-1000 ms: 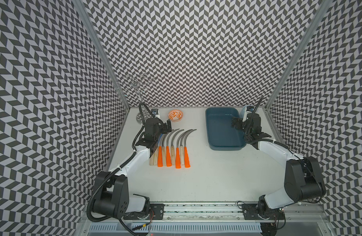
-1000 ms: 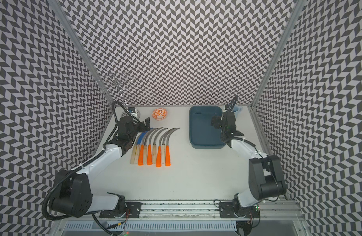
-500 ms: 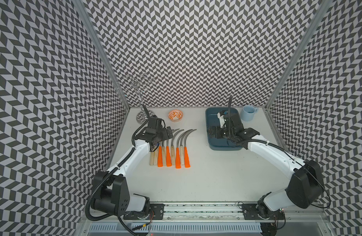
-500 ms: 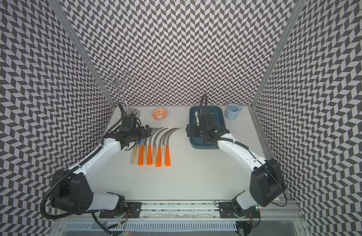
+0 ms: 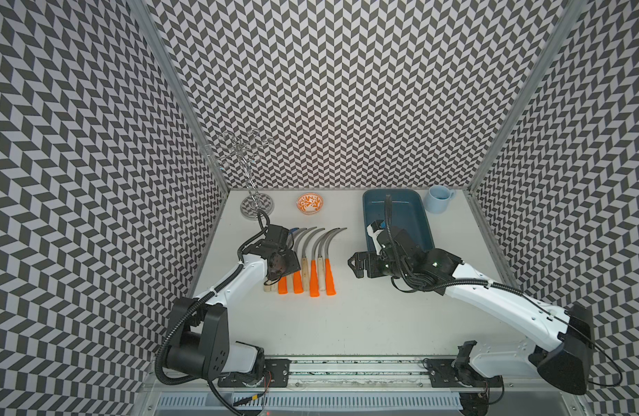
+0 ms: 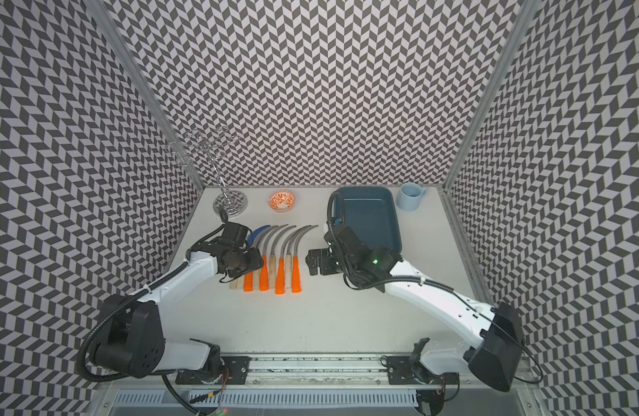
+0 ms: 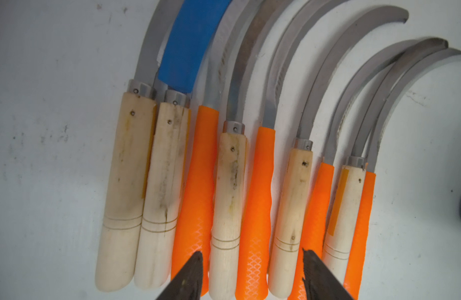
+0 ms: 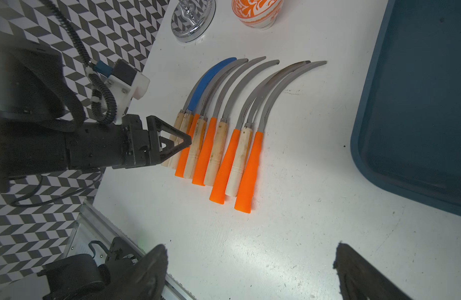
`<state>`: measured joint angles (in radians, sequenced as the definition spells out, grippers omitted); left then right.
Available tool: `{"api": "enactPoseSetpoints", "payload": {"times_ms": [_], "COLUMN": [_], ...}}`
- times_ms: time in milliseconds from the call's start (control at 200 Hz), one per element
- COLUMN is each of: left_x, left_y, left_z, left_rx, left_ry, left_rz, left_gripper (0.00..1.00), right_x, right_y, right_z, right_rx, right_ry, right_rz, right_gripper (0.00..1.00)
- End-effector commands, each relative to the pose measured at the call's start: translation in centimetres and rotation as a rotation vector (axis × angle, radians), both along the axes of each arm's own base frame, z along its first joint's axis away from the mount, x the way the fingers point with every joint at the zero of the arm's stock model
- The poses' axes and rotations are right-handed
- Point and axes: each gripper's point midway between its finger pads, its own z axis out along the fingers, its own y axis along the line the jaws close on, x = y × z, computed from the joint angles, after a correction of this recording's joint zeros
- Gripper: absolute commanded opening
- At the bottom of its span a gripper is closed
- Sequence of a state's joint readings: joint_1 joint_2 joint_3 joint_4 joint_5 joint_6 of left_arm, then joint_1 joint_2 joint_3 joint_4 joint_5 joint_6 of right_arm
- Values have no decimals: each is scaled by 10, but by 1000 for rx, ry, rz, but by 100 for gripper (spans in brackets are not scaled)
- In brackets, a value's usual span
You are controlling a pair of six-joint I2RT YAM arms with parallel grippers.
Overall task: Put small sickles into storage boxes
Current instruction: Pick up the sickle at the center of the board.
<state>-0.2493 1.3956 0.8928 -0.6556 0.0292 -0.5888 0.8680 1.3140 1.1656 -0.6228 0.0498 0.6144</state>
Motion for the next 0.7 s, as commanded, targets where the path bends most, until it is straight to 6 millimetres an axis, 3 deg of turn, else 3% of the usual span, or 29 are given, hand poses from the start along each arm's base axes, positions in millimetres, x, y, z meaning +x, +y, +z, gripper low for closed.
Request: {"api": "enactPoseSetpoints", "payload": {"times_ms": [0, 190, 356, 696], "left_x": [-4, 8, 18, 24], "left_y": [4, 5, 10, 11], "left_z": [-9, -19, -28, -42], "left_rx": [27, 57, 100, 139], "left_ry": [38, 51, 79, 99], "left_rz": [29, 36, 46, 39], "left_gripper": [60, 58, 48, 45], "right_x": [-5, -9, -10, -3], "right_y": [-5, -7, -4, -1], "right_z": [-1, -3, -8, -12], "right_rx": [7, 3, -6, -63], "right_ry": [18, 18, 29, 22], "right_rz": [-34, -19, -1, 19], "right_gripper": [100, 100, 100, 100]}}
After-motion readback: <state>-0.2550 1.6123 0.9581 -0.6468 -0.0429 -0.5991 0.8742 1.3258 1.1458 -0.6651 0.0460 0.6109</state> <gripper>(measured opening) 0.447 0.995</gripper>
